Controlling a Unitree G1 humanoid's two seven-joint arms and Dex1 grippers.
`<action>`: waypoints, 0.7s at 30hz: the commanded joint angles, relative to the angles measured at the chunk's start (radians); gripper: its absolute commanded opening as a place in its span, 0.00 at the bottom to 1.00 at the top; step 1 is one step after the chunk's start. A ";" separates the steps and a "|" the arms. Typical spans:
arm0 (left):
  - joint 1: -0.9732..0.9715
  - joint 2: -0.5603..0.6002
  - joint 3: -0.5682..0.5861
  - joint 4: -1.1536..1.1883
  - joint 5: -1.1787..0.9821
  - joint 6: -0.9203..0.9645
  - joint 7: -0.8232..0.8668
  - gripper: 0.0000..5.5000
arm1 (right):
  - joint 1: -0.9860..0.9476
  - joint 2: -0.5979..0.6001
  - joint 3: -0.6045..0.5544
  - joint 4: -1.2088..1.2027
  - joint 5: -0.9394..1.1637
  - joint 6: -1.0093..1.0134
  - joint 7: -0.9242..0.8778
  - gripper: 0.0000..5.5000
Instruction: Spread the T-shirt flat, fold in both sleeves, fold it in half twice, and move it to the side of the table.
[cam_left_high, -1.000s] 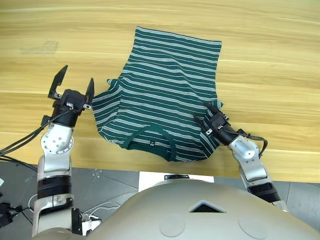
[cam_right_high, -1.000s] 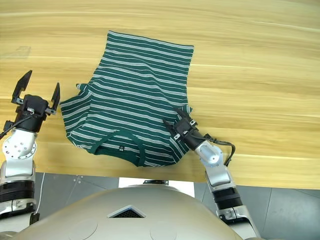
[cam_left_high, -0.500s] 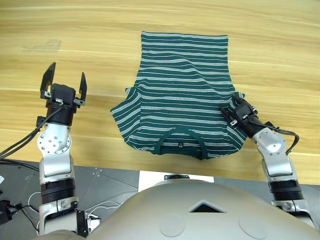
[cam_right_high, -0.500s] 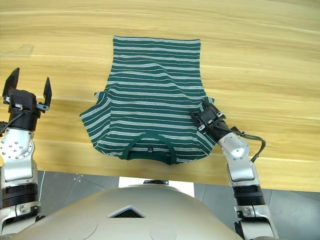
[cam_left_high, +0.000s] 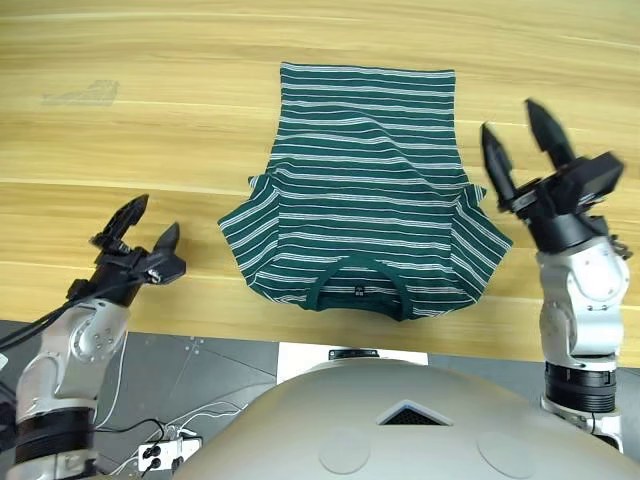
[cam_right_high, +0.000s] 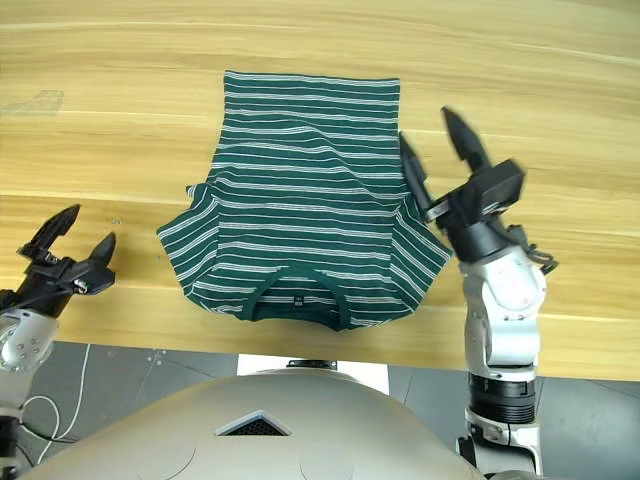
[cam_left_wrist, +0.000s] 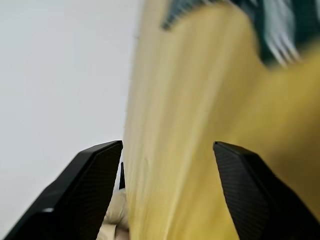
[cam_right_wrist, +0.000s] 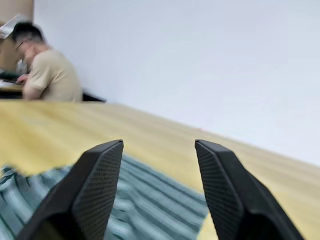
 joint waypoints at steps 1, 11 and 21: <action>0.038 0.059 -0.053 -0.069 0.062 0.030 -0.097 0.61 | -0.086 -0.011 -0.097 -0.008 0.056 0.070 -0.065 0.48; -0.212 0.073 -0.278 -0.009 0.053 -0.019 -0.212 0.61 | -0.072 0.042 -0.072 0.025 0.006 0.067 -0.102 0.48; -0.389 0.078 -0.428 0.193 0.087 -0.057 -0.147 0.51 | -0.011 0.062 -0.109 0.021 -0.004 0.045 -0.106 0.48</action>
